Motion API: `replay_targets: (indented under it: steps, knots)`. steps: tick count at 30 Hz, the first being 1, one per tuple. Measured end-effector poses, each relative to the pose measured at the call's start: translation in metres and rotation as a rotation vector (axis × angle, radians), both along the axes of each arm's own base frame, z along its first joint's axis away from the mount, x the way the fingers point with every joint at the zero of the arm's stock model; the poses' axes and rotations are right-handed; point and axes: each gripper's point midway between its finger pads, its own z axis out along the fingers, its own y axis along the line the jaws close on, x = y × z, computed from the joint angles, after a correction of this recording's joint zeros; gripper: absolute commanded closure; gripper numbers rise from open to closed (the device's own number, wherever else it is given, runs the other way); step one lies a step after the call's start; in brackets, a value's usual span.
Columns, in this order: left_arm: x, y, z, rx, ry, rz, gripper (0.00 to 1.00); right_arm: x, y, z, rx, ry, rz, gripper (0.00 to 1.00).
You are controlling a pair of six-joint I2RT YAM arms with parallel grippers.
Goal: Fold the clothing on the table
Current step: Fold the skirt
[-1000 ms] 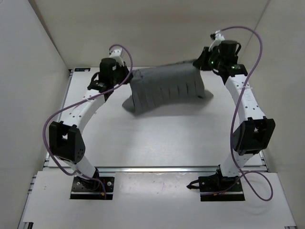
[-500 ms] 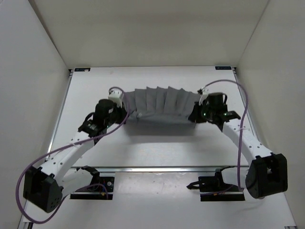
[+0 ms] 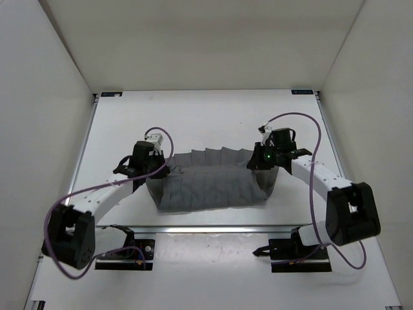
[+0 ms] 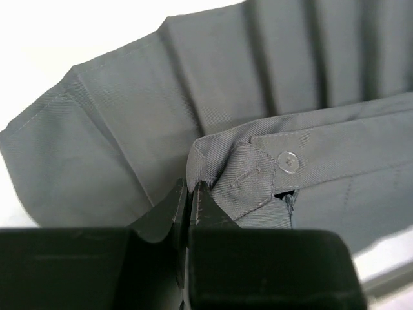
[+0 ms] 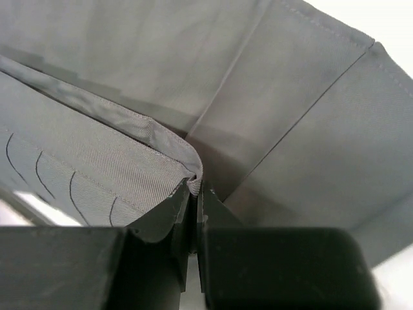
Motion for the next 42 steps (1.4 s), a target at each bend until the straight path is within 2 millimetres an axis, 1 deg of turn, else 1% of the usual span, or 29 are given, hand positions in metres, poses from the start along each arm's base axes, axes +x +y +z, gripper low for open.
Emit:
replay_targets:
  steps: [3, 5, 7, 10, 11, 12, 13, 14, 15, 16, 17, 18, 19, 21, 22, 24, 25, 27, 28, 30, 31, 32, 34, 35, 36, 37, 40, 42]
  knots:
    - [0.013, 0.004, -0.022, 0.017, 0.068, 0.034, 1.00, 0.015, 0.003, -0.011, -0.007, 0.013, 0.004, 1.00]
    - [0.028, 0.004, -0.026, 0.022, 0.080, 0.052, 1.00, 0.028, 0.005, -0.012, -0.010, 0.007, 0.008, 1.00]
    - [0.045, 0.003, -0.021, 0.025, 0.064, 0.064, 1.00, 0.044, 0.006, -0.008, -0.009, -0.011, 0.005, 1.00]
    - [0.071, 0.000, -0.003, 0.022, 0.001, 0.086, 1.00, 0.069, 0.008, 0.009, -0.008, -0.085, -0.001, 1.00]
    - [0.079, 0.000, 0.003, 0.019, -0.020, 0.095, 0.96, 0.076, 0.009, 0.017, -0.006, -0.116, -0.001, 0.99]
    - [0.087, 0.001, 0.007, 0.017, -0.039, 0.104, 0.90, 0.083, 0.010, 0.023, -0.003, -0.143, -0.003, 0.96]
    - [0.094, 0.002, 0.009, 0.017, -0.051, 0.116, 0.73, 0.091, 0.010, 0.027, 0.001, -0.164, -0.004, 0.94]
    - [0.100, 0.004, 0.008, 0.020, -0.056, 0.123, 0.40, 0.098, 0.010, 0.029, 0.006, -0.178, -0.008, 0.85]
    - [0.105, 0.006, 0.004, 0.024, -0.051, 0.133, 0.20, 0.105, 0.009, 0.028, 0.009, -0.182, -0.012, 0.67]
    - [0.109, 0.008, -0.002, 0.030, -0.039, 0.150, 0.02, 0.112, 0.006, 0.023, 0.009, -0.176, -0.023, 0.56]
    - [0.112, 0.012, -0.011, 0.043, -0.022, 0.165, 0.01, 0.119, 0.002, 0.015, 0.006, -0.164, -0.034, 0.39]
    - [0.113, 0.014, -0.019, 0.051, 0.000, 0.177, 0.01, 0.124, -0.003, 0.007, 0.003, -0.142, -0.046, 0.32]
    - [0.114, 0.017, -0.028, 0.062, 0.024, 0.187, 0.01, 0.128, -0.009, -0.004, -0.001, -0.116, -0.058, 0.28]
    - [0.116, 0.021, -0.040, 0.079, 0.060, 0.197, 0.01, 0.131, -0.021, -0.022, -0.003, -0.059, -0.083, 0.14]
    - [0.117, 0.023, -0.042, 0.084, 0.073, 0.200, 0.01, 0.130, -0.026, -0.027, -0.004, -0.037, -0.095, 0.12]
    - [0.121, 0.024, -0.038, 0.085, 0.073, 0.203, 0.01, 0.129, -0.036, -0.030, -0.008, -0.008, -0.117, 0.11]
    - [0.124, 0.023, -0.031, 0.082, 0.062, 0.203, 0.02, 0.129, -0.040, -0.028, -0.009, -0.007, -0.128, 0.11]
    - [0.128, 0.021, -0.017, 0.071, 0.029, 0.198, 0.06, 0.128, -0.045, -0.018, -0.014, -0.020, -0.139, 0.09]
    - [0.128, 0.019, -0.009, 0.067, 0.013, 0.191, 0.08, 0.126, -0.046, -0.012, -0.020, -0.031, -0.140, 0.06]
    - [0.123, 0.012, 0.007, 0.055, -0.021, 0.170, 0.17, 0.116, -0.047, 0.005, -0.039, -0.066, -0.142, 0.02]
    - [0.120, 0.009, 0.014, 0.049, -0.041, 0.159, 0.20, 0.109, -0.047, 0.012, -0.046, -0.085, -0.143, 0.02]
    - [0.114, 0.004, 0.020, 0.044, -0.056, 0.145, 0.28, 0.100, -0.049, 0.018, -0.053, -0.104, -0.145, 0.00]
    - [0.099, -0.003, 0.026, 0.041, -0.079, 0.118, 0.41, 0.079, -0.051, 0.024, -0.061, -0.126, -0.145, 0.00]
    - [0.092, -0.006, 0.025, 0.045, -0.081, 0.105, 0.51, 0.068, -0.053, 0.024, -0.064, -0.128, -0.148, 0.01]
    - [0.084, -0.009, 0.021, 0.047, -0.075, 0.091, 0.59, 0.060, -0.056, 0.020, -0.070, -0.121, -0.155, 0.01]
    - [0.077, -0.010, 0.015, 0.052, -0.060, 0.081, 0.70, 0.052, -0.060, 0.014, -0.077, -0.104, -0.164, 0.01]
    - [0.061, -0.005, -0.010, 0.073, 0.004, 0.082, 0.84, 0.034, -0.069, -0.010, -0.110, -0.027, -0.188, 0.01]
    - [0.054, -0.001, -0.023, 0.090, 0.035, 0.088, 0.88, 0.027, -0.075, -0.022, -0.121, 0.027, -0.210, 0.01]
